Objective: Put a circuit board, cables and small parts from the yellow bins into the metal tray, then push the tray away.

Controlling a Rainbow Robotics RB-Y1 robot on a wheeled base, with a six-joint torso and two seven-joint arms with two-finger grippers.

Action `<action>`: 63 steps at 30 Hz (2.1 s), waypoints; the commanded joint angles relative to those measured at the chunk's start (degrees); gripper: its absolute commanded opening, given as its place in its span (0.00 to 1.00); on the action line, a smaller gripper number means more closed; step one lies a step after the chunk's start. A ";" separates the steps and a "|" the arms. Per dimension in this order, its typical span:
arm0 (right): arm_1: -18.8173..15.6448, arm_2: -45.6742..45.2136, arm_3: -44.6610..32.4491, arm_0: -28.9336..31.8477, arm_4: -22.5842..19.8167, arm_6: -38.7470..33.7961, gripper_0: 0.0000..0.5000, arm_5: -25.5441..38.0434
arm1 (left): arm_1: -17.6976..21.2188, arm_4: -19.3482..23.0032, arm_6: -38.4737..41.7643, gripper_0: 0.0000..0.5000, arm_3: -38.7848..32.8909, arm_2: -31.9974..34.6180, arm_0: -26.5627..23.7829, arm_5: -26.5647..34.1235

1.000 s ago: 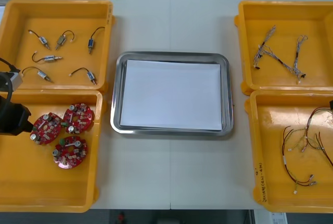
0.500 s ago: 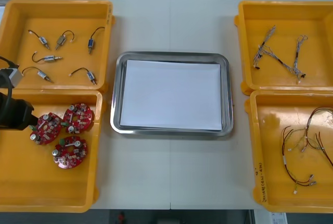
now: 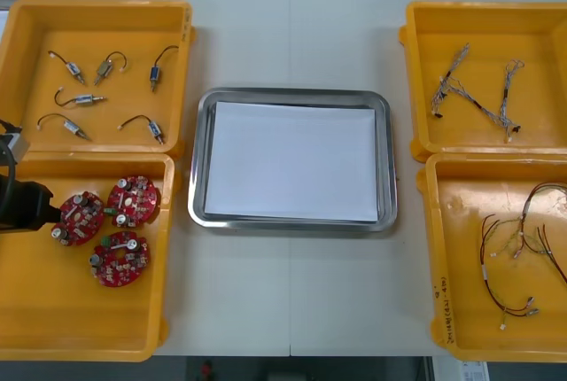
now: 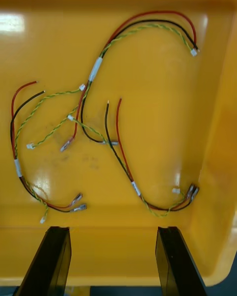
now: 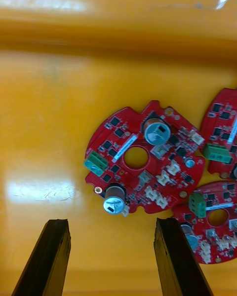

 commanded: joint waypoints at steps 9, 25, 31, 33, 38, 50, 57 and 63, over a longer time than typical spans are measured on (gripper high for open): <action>-6.31 -0.03 -1.71 12.28 -2.56 5.60 1.00 -16.54 | 0.24 0.09 0.61 1.00 3.54 0.56 3.20 -3.99; -10.35 8.32 4.88 17.37 -3.35 7.19 1.00 -29.37 | 0.24 0.09 0.61 1.00 7.23 -3.05 3.46 -9.53; -12.11 10.61 5.76 20.01 -3.70 8.33 1.00 -34.56 | 0.24 0.00 0.79 1.00 7.23 -3.84 3.90 -9.62; -12.64 11.22 5.84 20.89 -3.79 8.50 1.00 -35.87 | 0.24 -0.08 0.79 1.00 7.23 -4.01 4.07 -9.71; -13.43 12.98 6.46 21.68 -3.79 8.77 1.00 -38.07 | 0.24 -0.17 0.61 1.00 7.23 -4.01 4.43 -10.15; -15.28 19.31 10.41 21.77 -3.00 10.53 1.00 -46.69 | 0.24 0.27 0.88 0.00 7.14 -4.01 4.51 -10.15; -15.63 22.03 12.35 21.68 -1.68 10.97 1.00 -50.55 | 0.24 0.18 0.79 0.00 7.23 -4.01 4.51 -10.15; -15.63 22.82 13.14 21.77 -1.85 11.23 1.00 -50.73 | 0.33 0.27 0.70 0.00 6.44 -2.69 4.16 -9.36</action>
